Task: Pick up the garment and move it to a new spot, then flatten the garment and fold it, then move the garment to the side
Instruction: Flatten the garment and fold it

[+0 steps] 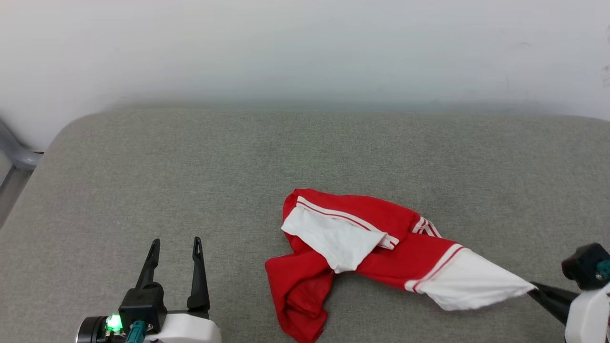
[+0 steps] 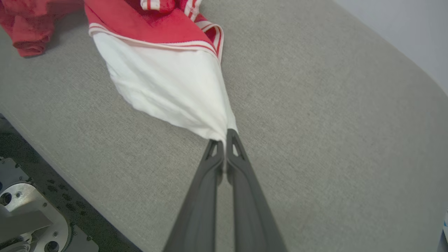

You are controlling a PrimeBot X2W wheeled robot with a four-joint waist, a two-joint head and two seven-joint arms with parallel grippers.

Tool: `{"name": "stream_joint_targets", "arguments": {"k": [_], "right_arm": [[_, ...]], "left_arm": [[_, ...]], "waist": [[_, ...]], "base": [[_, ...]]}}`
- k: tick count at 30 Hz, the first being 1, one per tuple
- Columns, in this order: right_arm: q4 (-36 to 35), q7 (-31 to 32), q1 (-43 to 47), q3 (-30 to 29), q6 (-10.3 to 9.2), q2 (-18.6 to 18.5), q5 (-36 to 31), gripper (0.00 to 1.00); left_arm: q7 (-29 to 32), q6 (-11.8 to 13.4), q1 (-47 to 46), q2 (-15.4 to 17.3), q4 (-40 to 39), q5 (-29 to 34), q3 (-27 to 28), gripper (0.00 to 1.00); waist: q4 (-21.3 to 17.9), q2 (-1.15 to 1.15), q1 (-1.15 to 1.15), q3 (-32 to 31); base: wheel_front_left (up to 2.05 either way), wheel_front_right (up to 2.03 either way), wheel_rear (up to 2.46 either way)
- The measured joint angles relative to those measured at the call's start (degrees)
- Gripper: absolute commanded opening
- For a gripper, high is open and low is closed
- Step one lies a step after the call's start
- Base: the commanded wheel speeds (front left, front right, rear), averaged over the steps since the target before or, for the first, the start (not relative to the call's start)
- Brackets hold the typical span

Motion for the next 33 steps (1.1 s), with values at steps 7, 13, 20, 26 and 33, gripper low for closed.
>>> {"name": "stream_joint_targets", "arguments": {"k": [7,13,20,26,33], "right_arm": [[6.7,-0.3,10.5,-10.0,-0.01,2.0,-1.3,0.0],[15.0,-1.6,11.6,-15.2,0.01,3.0,-3.2,0.0],[27.3,-3.1,10.2,-18.1,0.01,5.7,-2.8,0.0],[33.9,-6.3,9.1,-17.7,0.0,10.2,-2.1,0.19],[34.5,-13.5,5.5,-20.5,0.0,10.8,-2.9,1.0]], "left_arm": [[0.0,-0.5,-0.1,-0.2,0.3,0.4,0.1,1.0],[0.0,-1.0,-1.4,-0.4,0.8,0.8,-0.1,1.0],[0.0,-1.4,-2.4,-0.5,1.5,0.9,-0.4,1.0],[0.0,-1.5,-2.8,-0.6,1.7,0.9,-0.3,1.0],[0.0,-1.6,-2.7,-0.7,1.8,1.3,-0.3,1.0]], "waist": [[-1.3,0.0,0.0,0.9],[-1.5,0.0,0.0,2.3],[-0.4,0.0,0.0,3.5],[0.5,0.0,0.0,3.8],[0.3,0.0,0.0,2.9]], "base": [[0.0,0.0,0.0],[0.0,0.0,0.0],[0.0,0.0,0.0],[0.0,0.0,0.0],[0.0,0.0,0.0]]}}
